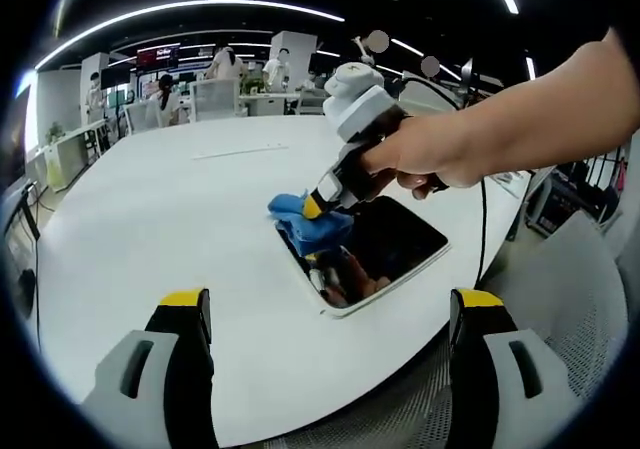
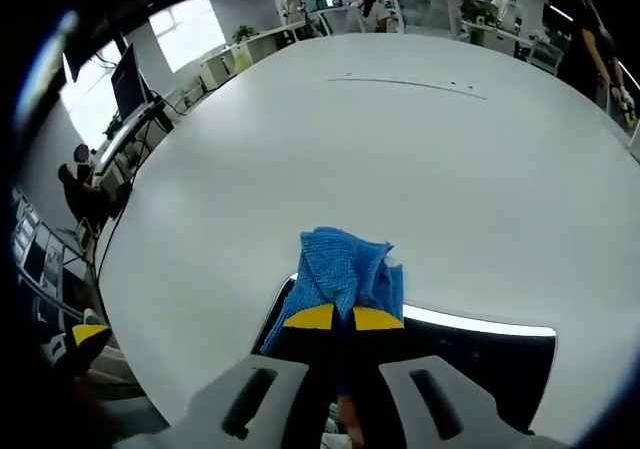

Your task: Wipe the mirror surface with the cleaning cloth until all visible marks leave the cleaned area.

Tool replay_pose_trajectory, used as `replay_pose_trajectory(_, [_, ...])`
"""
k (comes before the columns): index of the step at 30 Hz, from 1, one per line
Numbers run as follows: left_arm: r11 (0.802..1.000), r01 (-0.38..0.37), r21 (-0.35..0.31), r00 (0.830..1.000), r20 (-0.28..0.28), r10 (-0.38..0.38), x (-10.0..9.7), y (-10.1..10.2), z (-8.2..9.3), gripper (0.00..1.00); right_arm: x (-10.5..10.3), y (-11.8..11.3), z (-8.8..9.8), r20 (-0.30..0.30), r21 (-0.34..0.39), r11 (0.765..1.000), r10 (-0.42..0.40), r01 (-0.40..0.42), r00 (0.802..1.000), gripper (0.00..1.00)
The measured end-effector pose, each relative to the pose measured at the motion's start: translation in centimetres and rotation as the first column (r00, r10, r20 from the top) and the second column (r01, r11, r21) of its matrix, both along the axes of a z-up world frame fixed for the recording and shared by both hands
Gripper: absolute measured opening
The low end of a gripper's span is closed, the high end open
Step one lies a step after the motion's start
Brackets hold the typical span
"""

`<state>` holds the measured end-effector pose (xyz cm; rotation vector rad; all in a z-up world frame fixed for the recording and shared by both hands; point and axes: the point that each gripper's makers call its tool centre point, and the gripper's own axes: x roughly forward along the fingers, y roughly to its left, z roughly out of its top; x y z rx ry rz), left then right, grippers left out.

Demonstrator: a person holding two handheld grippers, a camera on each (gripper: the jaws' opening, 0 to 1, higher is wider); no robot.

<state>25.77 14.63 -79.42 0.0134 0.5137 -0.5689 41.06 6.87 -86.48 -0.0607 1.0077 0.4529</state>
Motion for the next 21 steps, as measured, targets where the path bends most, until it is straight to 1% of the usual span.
replay_pose_trajectory(12, [1.0,-0.001,0.0,1.0,-0.002,0.001,0.0,0.0,-0.1,0.99,0.2,-2.6,0.0,-0.002,-0.02,1.0,-0.022,0.022,1.0,0.0])
replay_pose_trajectory(15, [1.0,-0.002,-0.002,1.0,0.0,0.002,0.0,0.0,0.0,0.99,0.0,-2.8,0.0,-0.002,-0.014,1.0,-0.029,0.028,1.0,0.0])
replay_pose_trajectory(21, [1.0,-0.002,0.003,1.0,-0.002,0.002,0.0,0.0,-0.1,0.99,0.1,-2.6,-0.1,0.004,-0.025,0.999,-0.036,0.036,0.999,0.0])
